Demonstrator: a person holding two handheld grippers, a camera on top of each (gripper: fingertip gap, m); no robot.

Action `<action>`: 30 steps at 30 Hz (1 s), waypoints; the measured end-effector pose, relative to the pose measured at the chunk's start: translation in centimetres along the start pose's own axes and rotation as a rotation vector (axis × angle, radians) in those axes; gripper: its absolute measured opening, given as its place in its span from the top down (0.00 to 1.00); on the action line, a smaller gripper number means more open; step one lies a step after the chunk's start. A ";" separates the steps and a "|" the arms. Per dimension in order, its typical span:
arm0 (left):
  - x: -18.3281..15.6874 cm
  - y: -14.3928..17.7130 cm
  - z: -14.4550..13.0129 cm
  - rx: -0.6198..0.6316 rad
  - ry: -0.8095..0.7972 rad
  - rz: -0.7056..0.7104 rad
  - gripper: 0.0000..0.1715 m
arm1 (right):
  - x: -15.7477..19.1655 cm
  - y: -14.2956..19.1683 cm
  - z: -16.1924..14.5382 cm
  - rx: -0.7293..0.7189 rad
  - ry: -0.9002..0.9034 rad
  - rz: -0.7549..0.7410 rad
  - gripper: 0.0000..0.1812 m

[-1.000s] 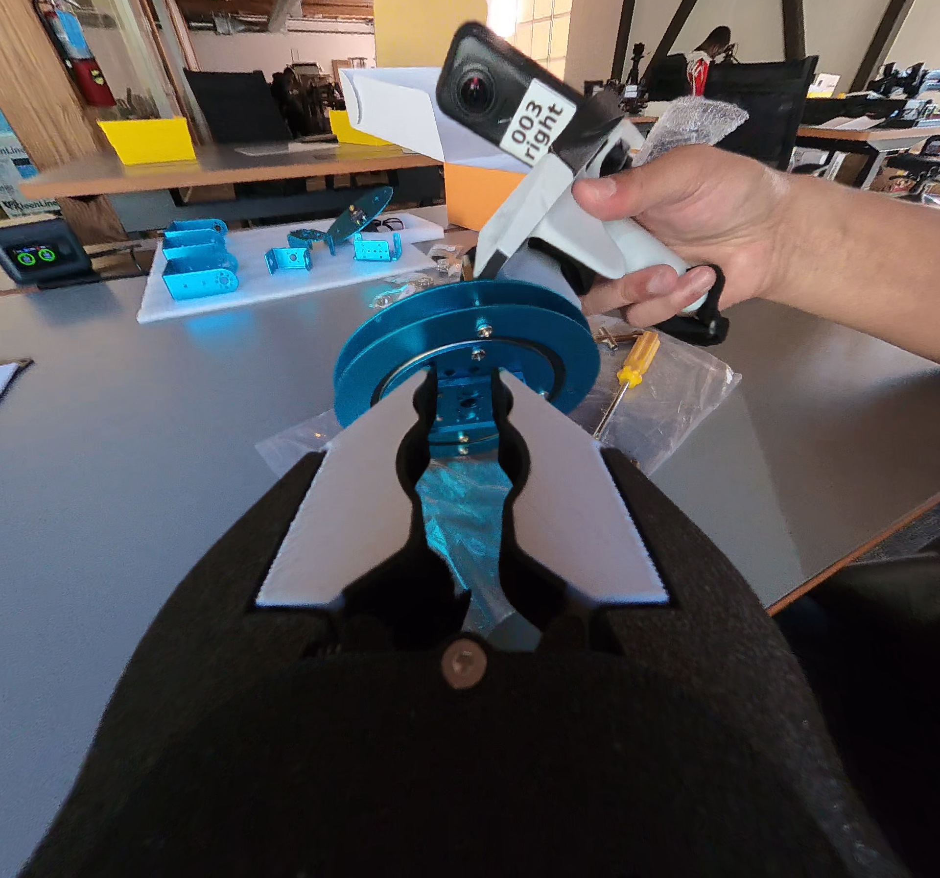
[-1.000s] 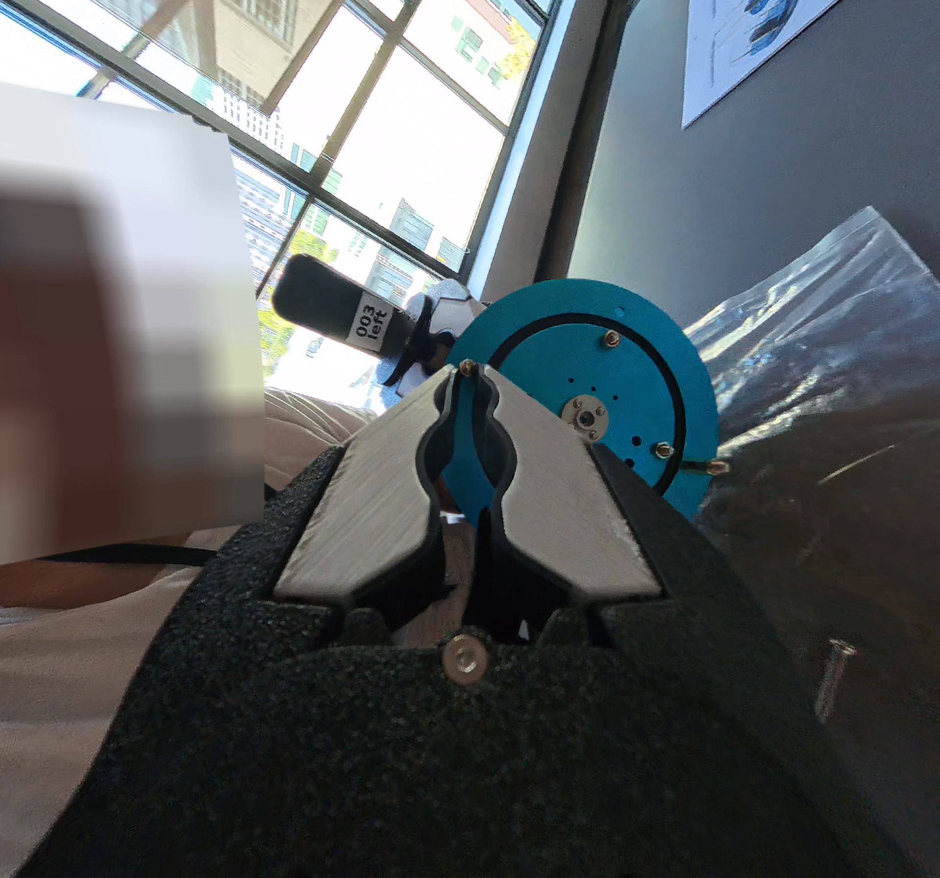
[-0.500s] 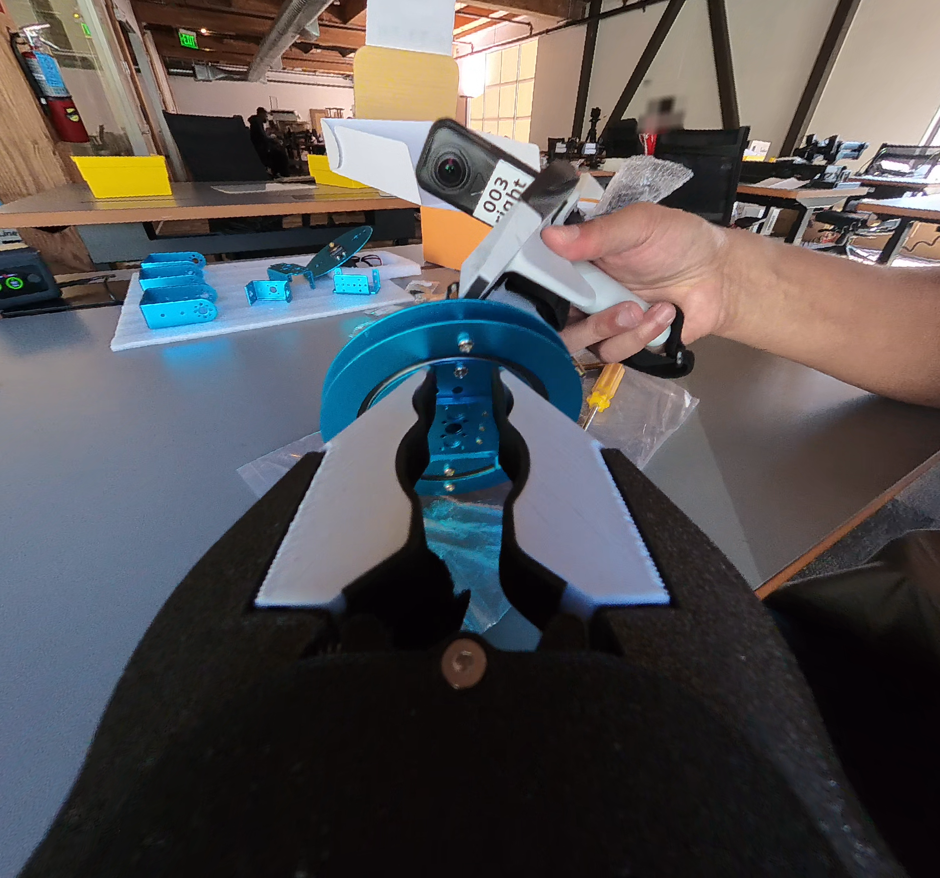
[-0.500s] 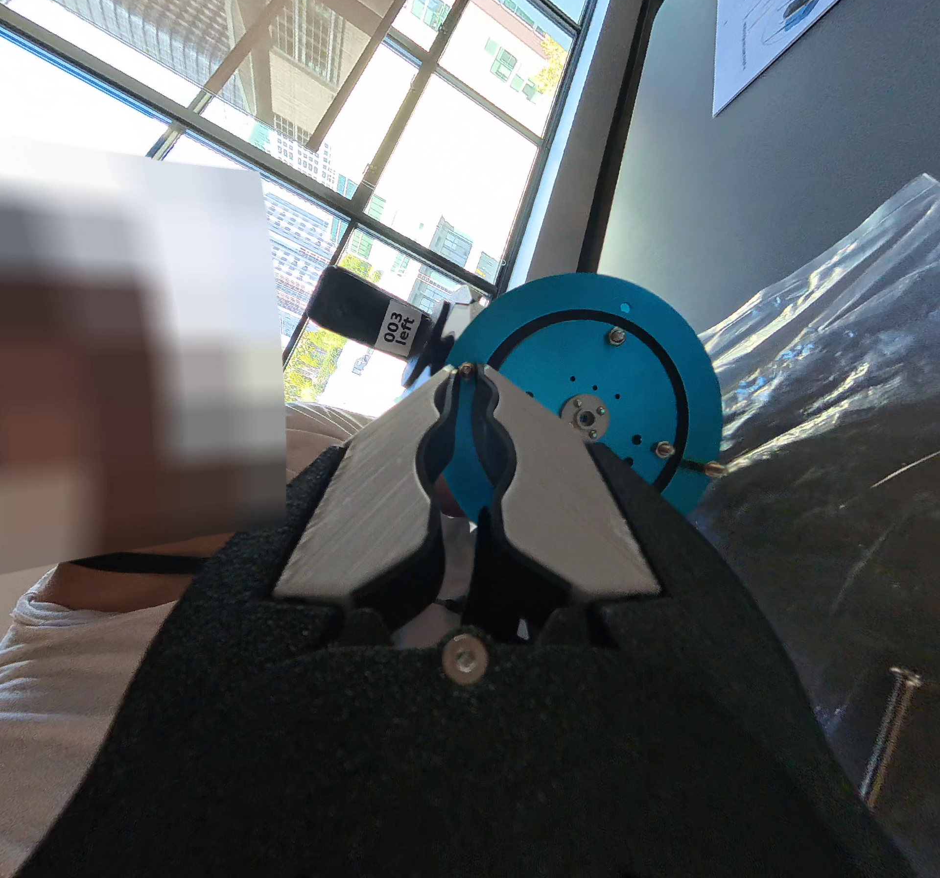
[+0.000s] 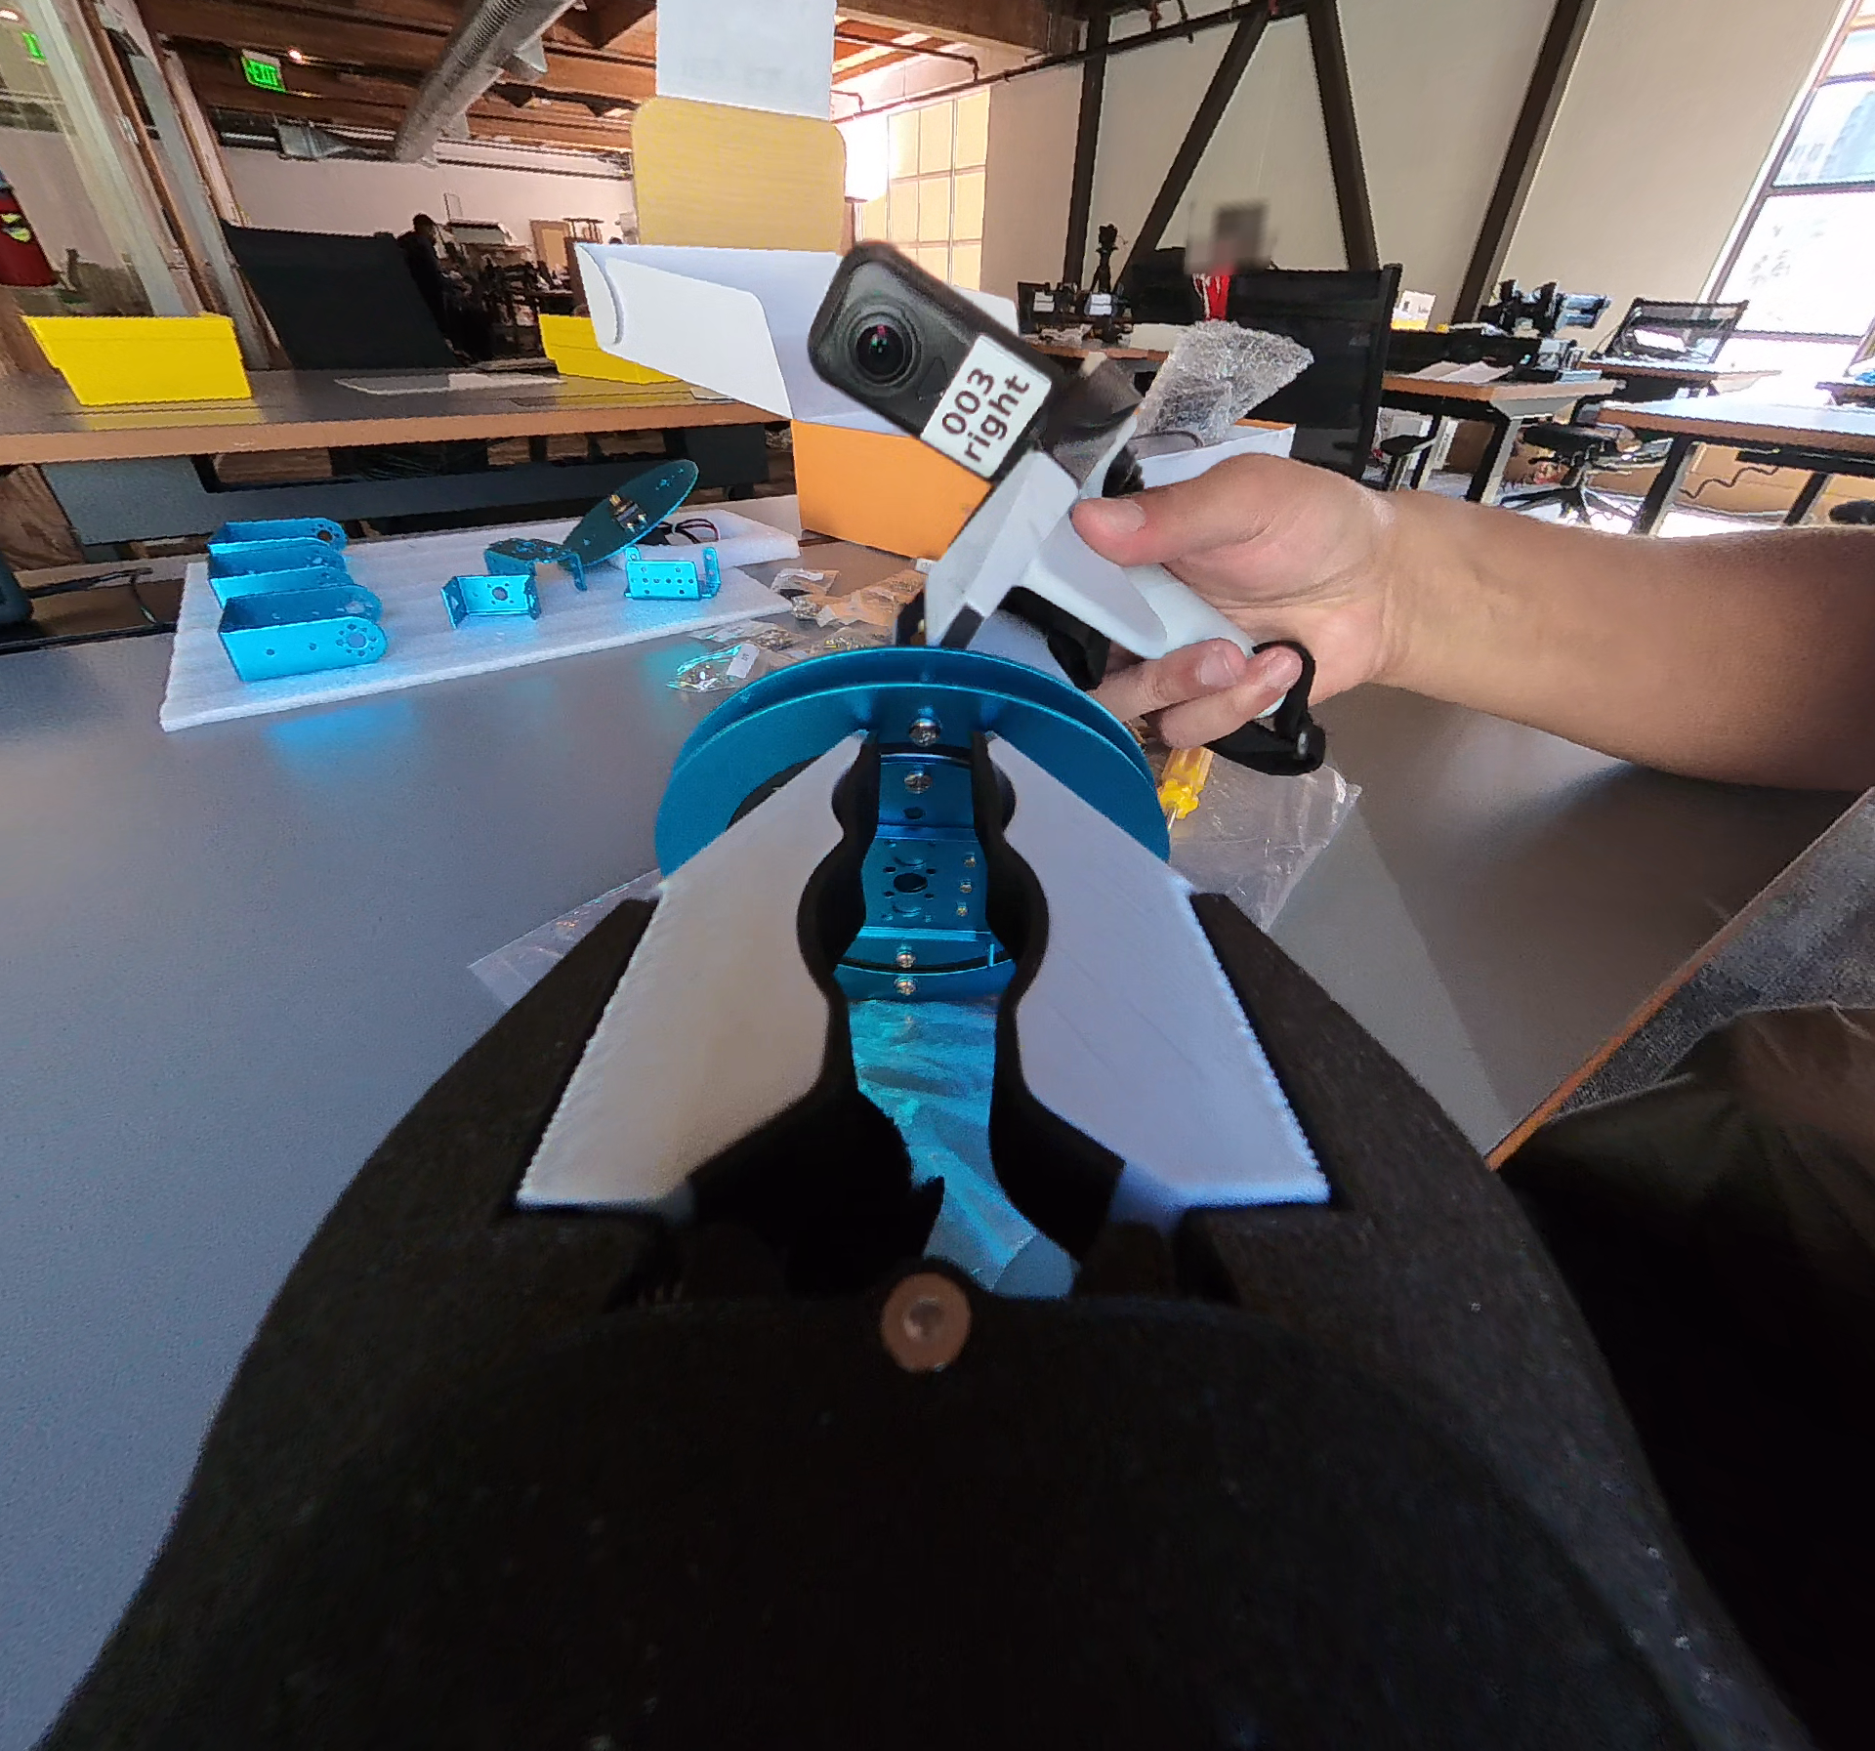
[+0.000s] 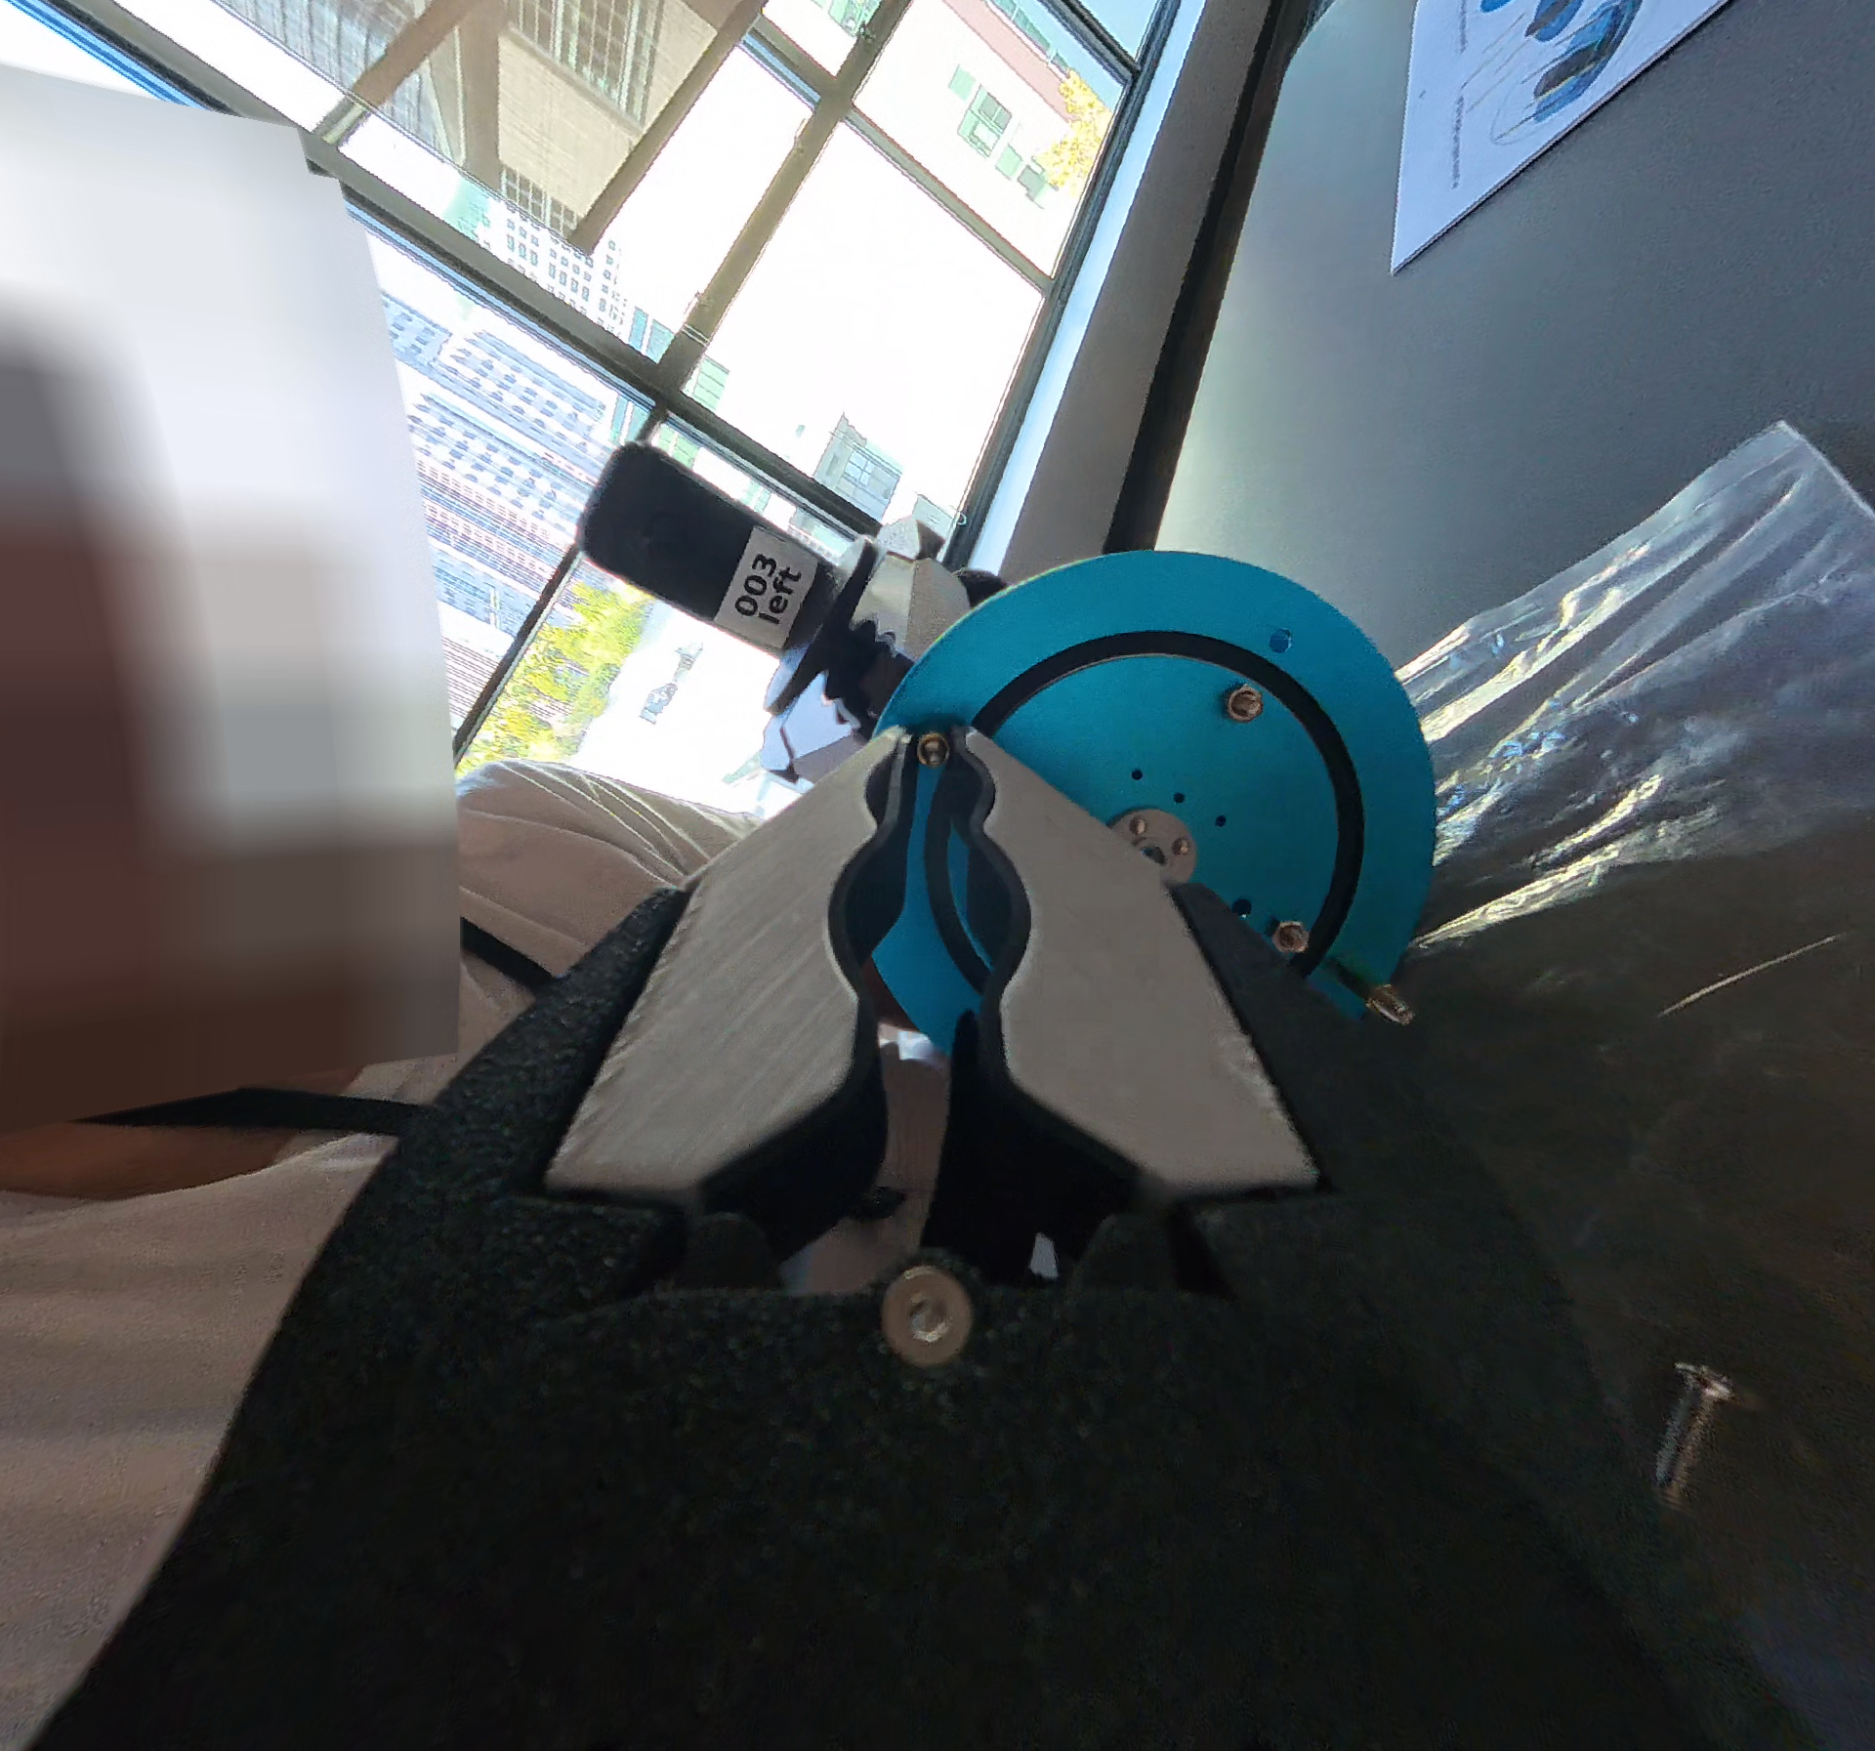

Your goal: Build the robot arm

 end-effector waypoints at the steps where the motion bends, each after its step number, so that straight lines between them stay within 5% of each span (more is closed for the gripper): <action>1: 0.0 0.0 0.0 0.004 -0.002 -0.004 0.90 | 0.1 0.0 0.0 0.007 0.027 -0.010 0.98; 7: -0.3 -0.1 0.2 0.023 -0.037 -0.031 0.91 | 0.4 0.1 -0.1 0.063 0.115 -0.026 0.98; 14: 0.2 0.2 0.4 0.057 0.069 -0.225 0.94 | 0.9 -0.1 -0.7 0.181 0.347 -0.014 0.98; 19: 0.4 -0.3 0.8 0.069 -0.011 -0.221 0.98 | 0.8 0.2 -0.4 0.184 0.402 -0.043 0.97; 30: 1.2 -0.9 0.9 0.090 0.098 -0.246 1.00 | 1.0 0.5 -0.3 0.260 0.548 -0.203 0.97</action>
Point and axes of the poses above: each gripper's, where its closed fingertips meet, y back along the fingers, z out of its top, x = y × z across the jaws, the point moved 5 cm from there along y, back along the fingers, and after that the axes turned 8 degrees about z, right-handed, at the moved point
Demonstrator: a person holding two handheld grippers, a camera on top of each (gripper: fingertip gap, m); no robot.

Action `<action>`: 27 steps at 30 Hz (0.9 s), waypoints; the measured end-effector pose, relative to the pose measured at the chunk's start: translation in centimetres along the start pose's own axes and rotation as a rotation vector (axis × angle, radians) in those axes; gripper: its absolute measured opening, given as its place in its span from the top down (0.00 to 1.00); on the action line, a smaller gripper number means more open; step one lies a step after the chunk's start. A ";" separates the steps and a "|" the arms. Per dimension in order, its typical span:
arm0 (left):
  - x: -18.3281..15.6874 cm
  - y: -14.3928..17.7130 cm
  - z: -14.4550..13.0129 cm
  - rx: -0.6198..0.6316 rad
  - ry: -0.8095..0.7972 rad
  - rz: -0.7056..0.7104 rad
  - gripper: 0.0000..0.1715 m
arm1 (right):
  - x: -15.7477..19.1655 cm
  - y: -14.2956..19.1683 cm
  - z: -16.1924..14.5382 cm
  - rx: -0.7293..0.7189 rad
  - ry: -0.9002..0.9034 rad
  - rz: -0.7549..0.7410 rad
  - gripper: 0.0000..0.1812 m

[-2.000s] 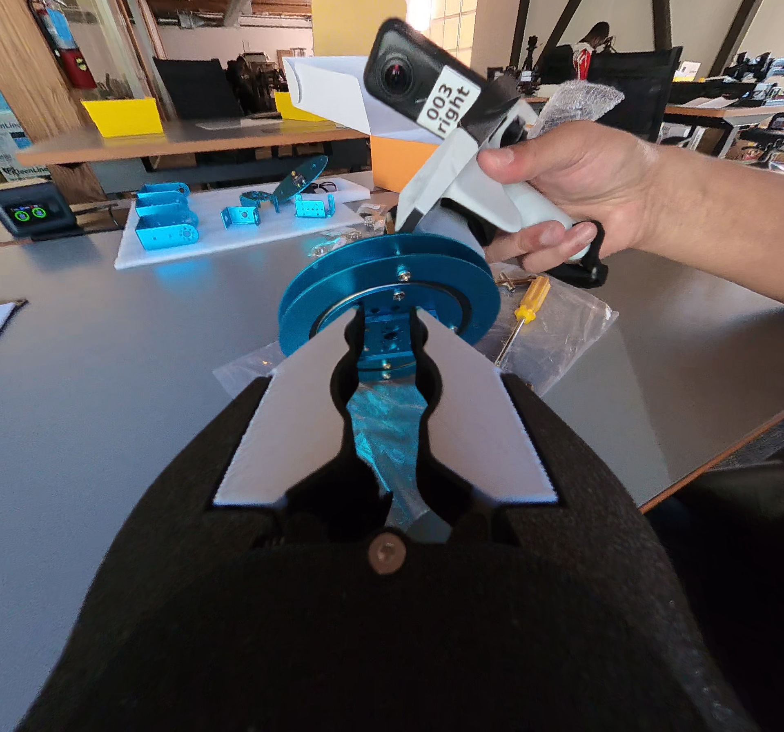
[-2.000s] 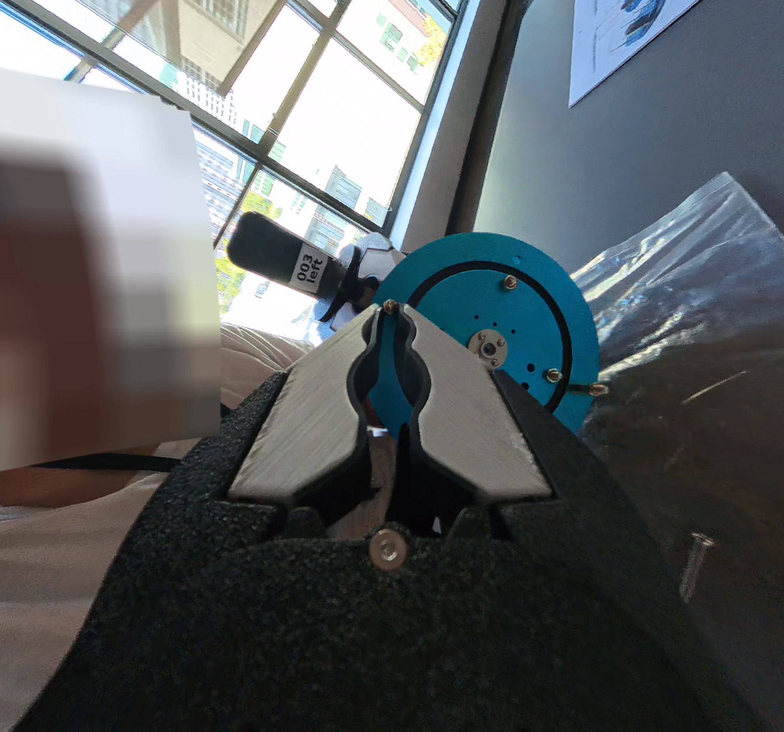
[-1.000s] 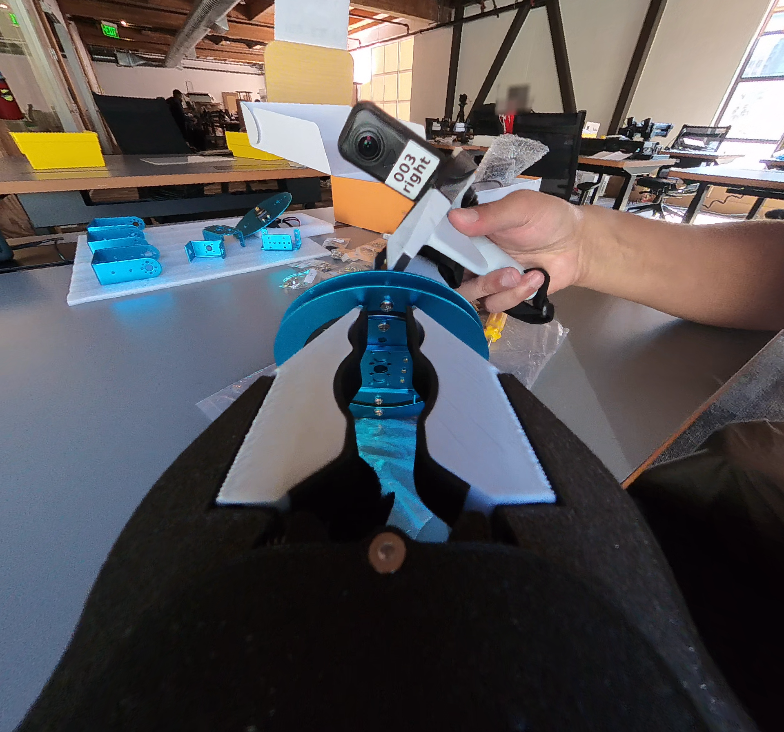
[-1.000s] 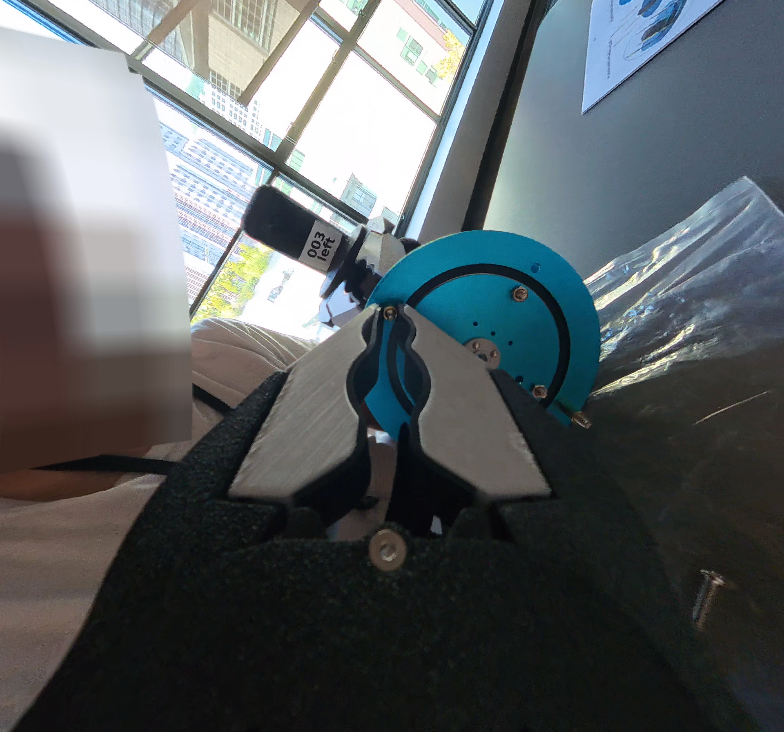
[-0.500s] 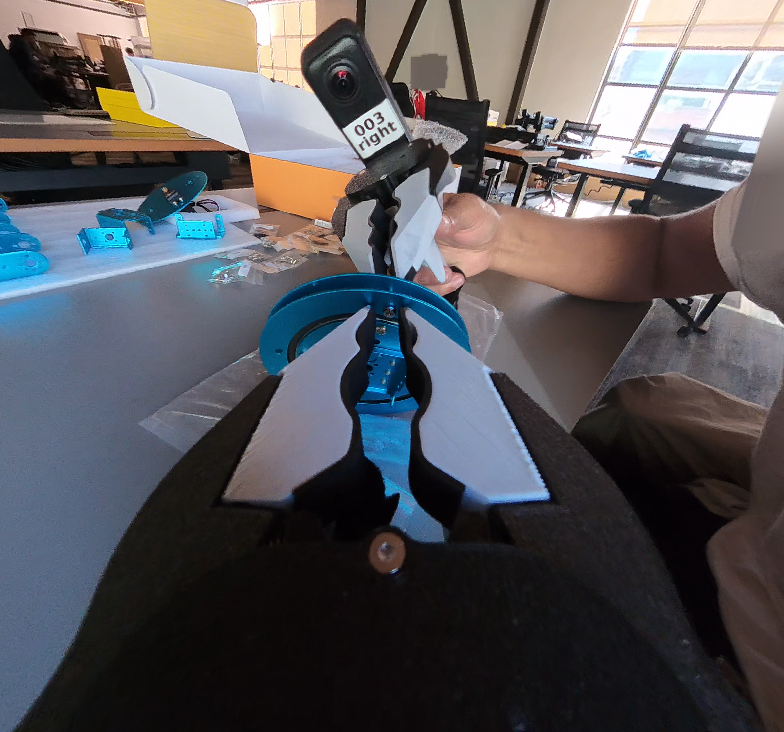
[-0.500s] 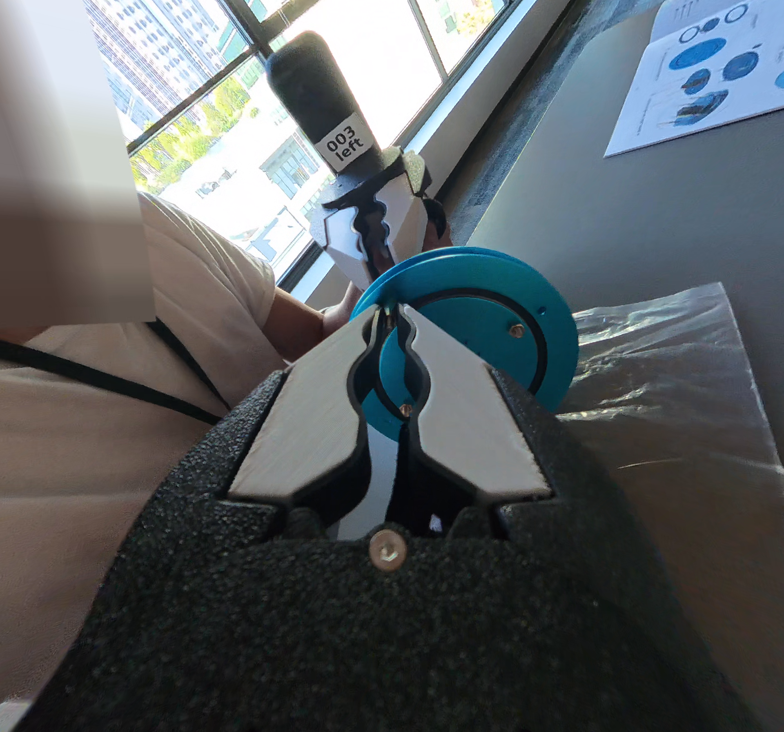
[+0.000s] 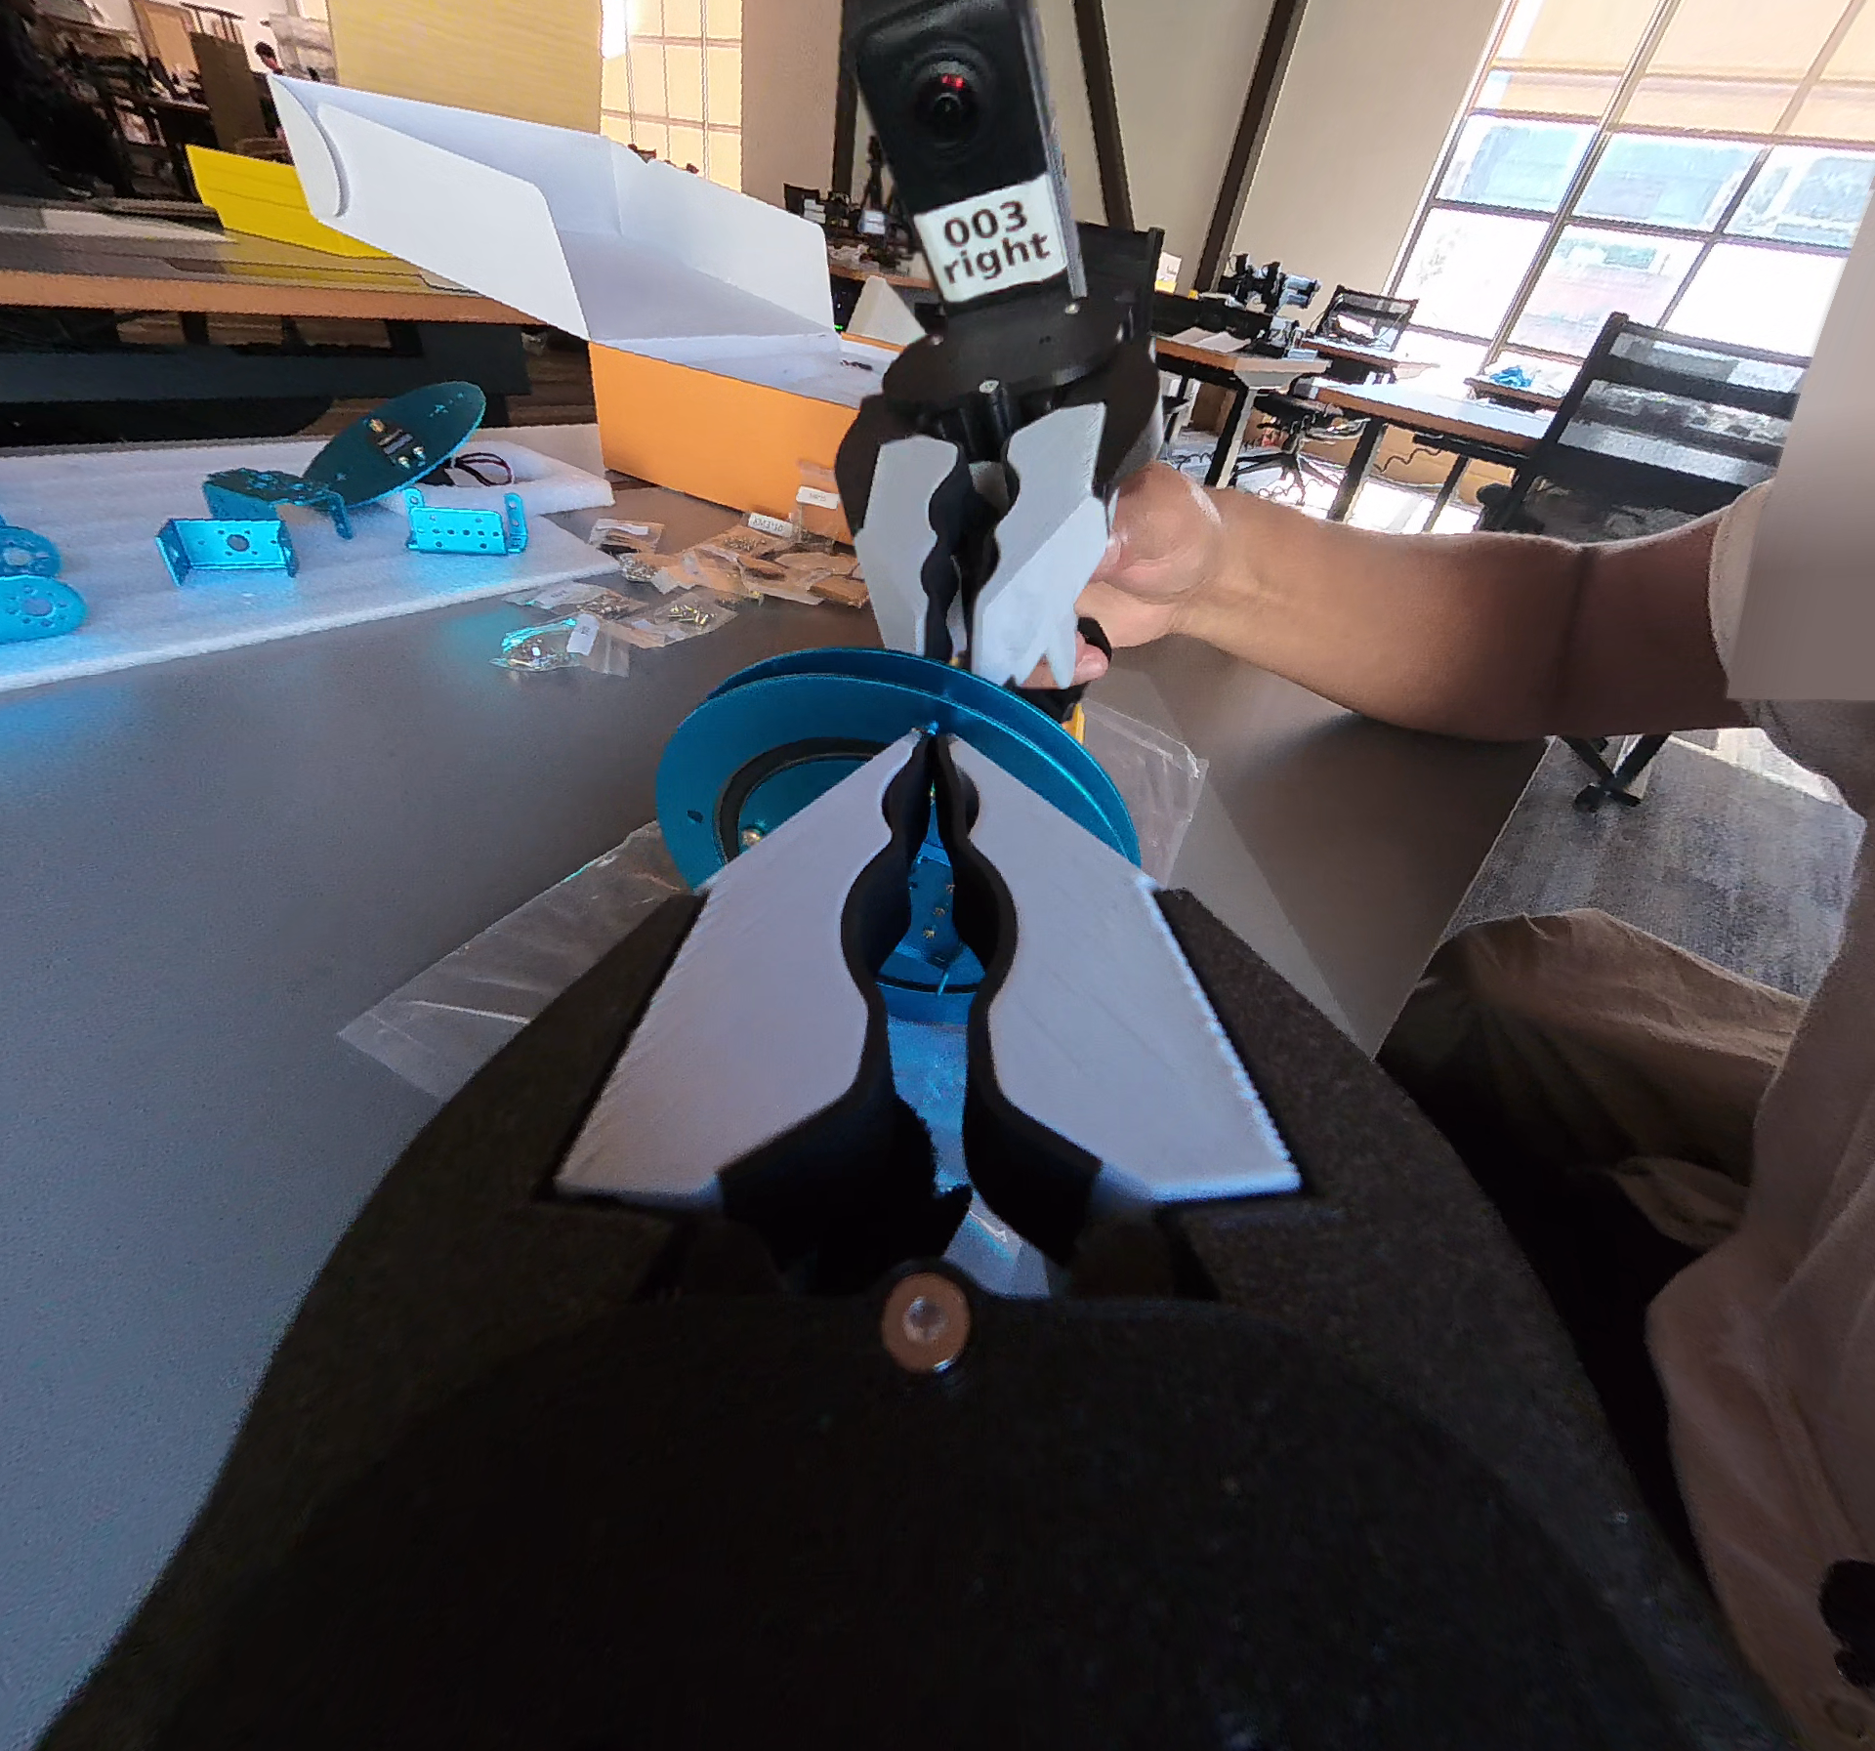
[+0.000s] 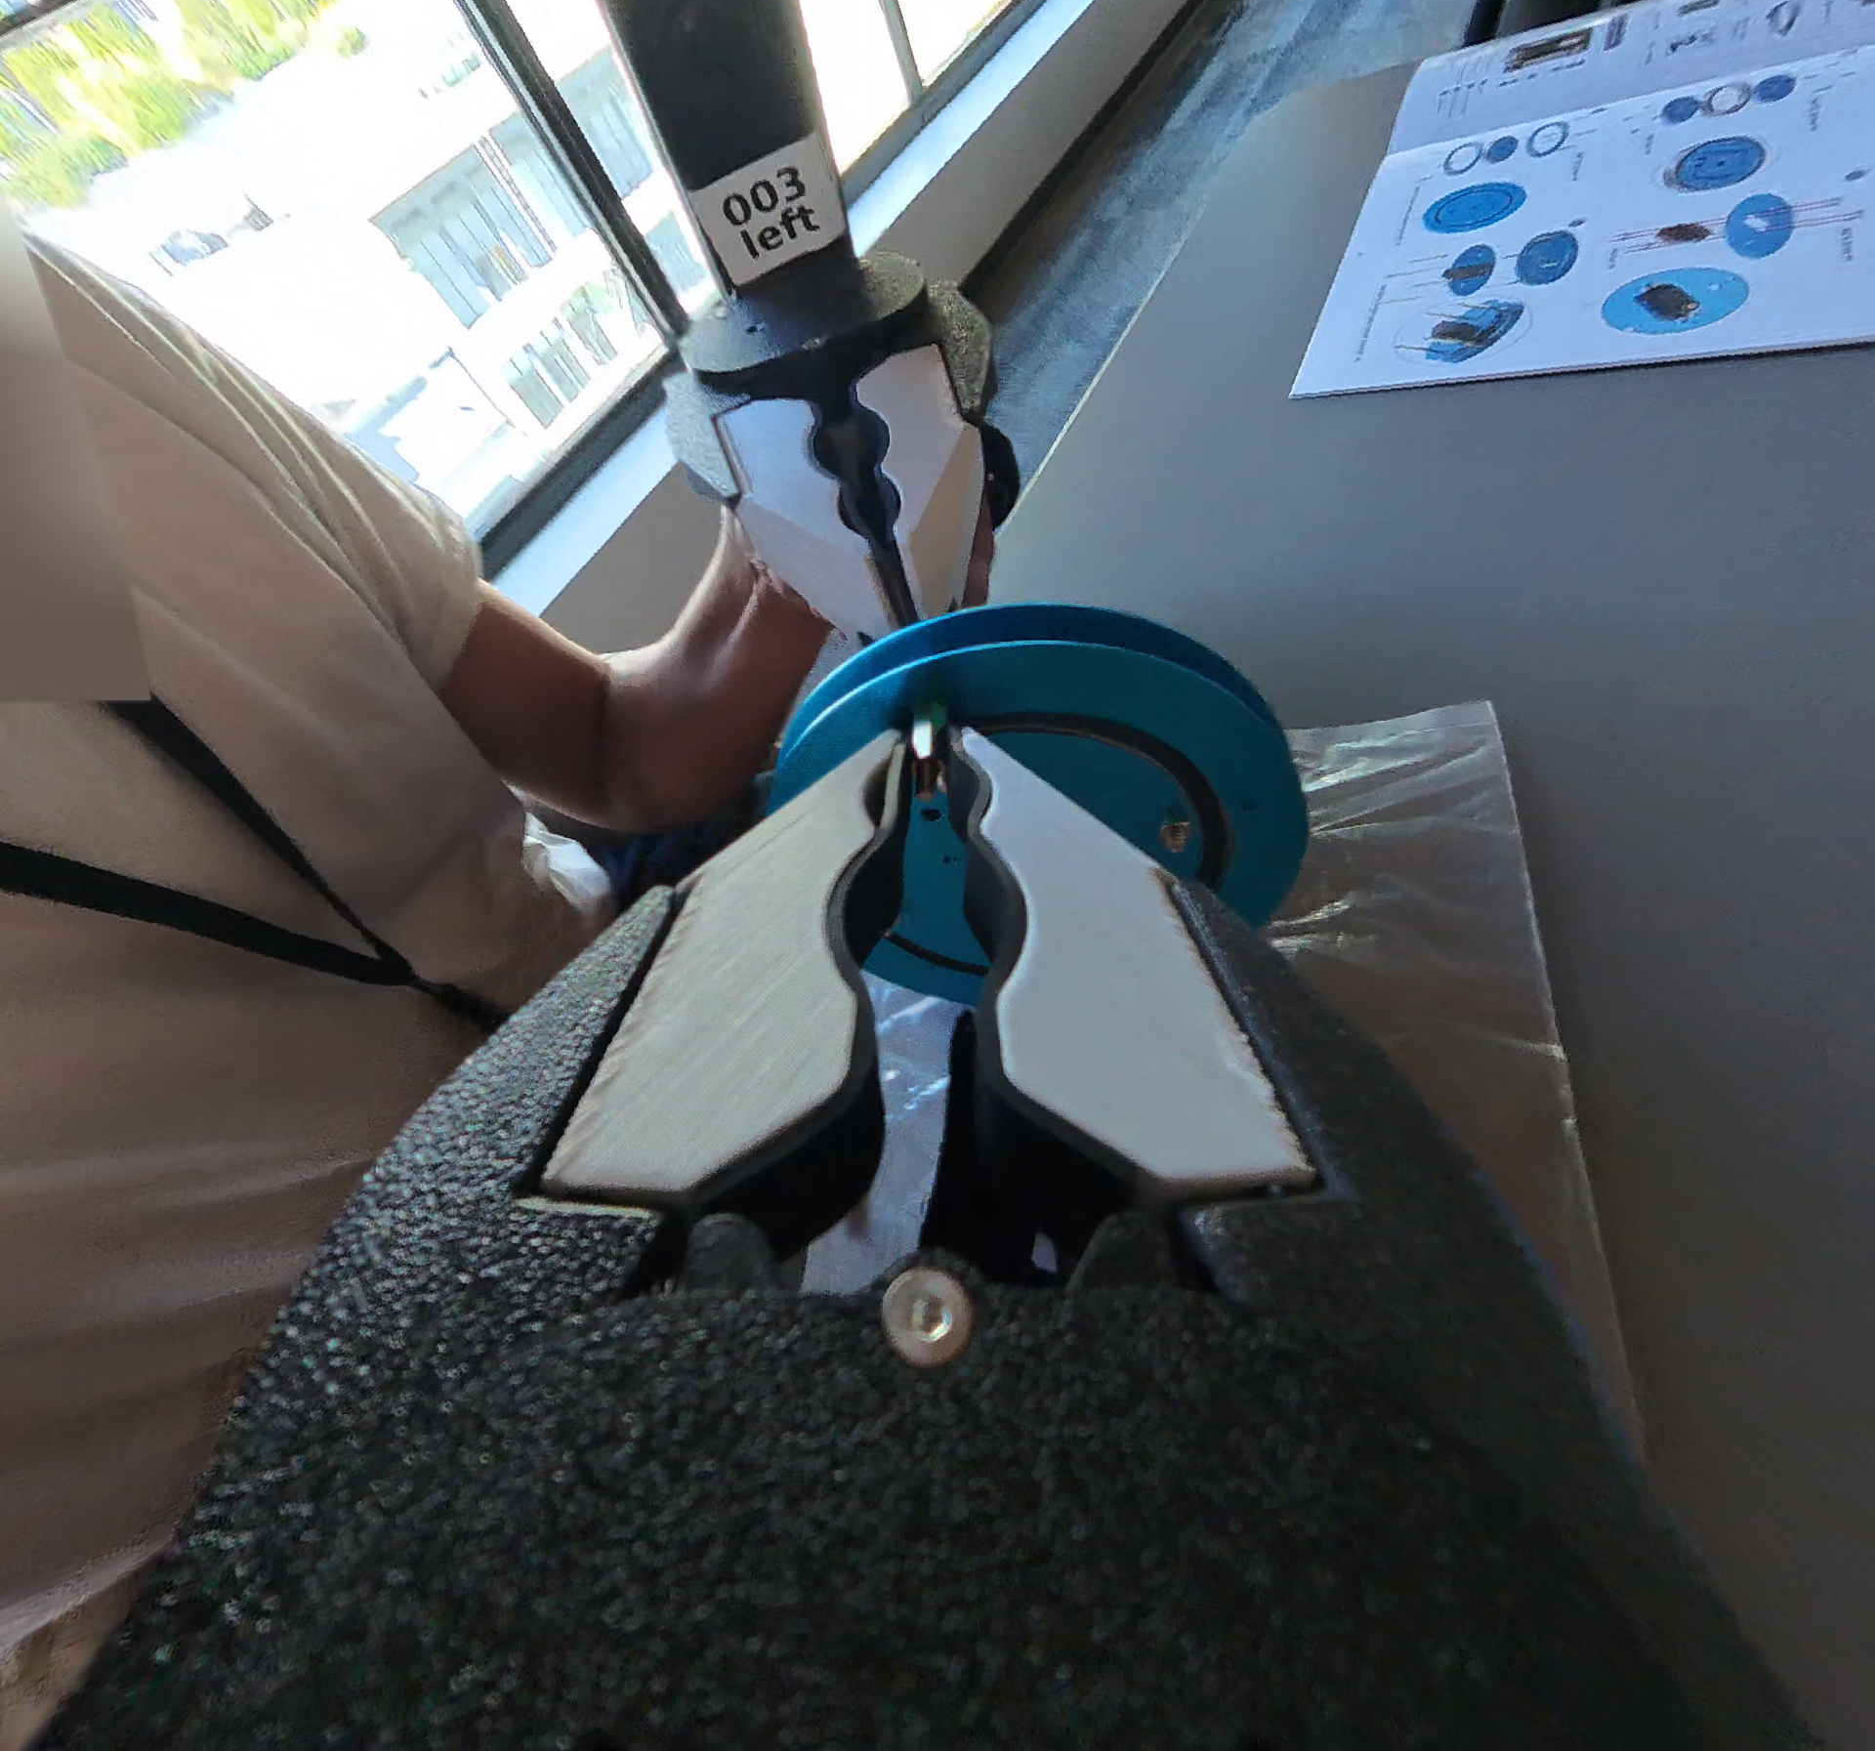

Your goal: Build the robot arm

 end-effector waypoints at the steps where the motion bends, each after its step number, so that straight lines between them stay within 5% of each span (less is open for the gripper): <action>1: 0.0 0.0 0.0 0.000 -0.002 0.000 1.00 | 0.0 0.0 0.1 0.007 0.034 -0.026 0.97; 12: 0.0 0.2 0.4 -0.039 0.080 0.061 1.00 | 0.6 0.2 0.3 0.140 0.252 -0.202 0.97; 15: -0.6 1.1 0.6 -0.118 0.174 0.159 0.79 | 0.8 0.0 0.4 0.162 0.272 -0.230 0.97; 17: -2.1 1.1 -0.1 -0.102 0.128 0.225 0.74 | 0.7 -0.1 0.5 0.175 0.279 -0.266 0.97; 25: -2.9 -1.1 -1.7 0.058 -0.105 0.445 0.73 | 0.4 -0.2 0.9 0.230 0.269 -0.402 0.98; 27: -3.0 -1.3 -1.6 0.068 -0.093 0.435 0.83 | 0.3 0.1 0.9 0.243 0.275 -0.442 0.98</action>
Point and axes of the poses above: each gripper's, where its closed fingertips meet, y back along the fingers, z out of its top, x = y × z across the jaws, the point moved 5 cm from there along y, back along the fingers, and after that the axes turned 8 degrees about z, right-handed, at the moved point
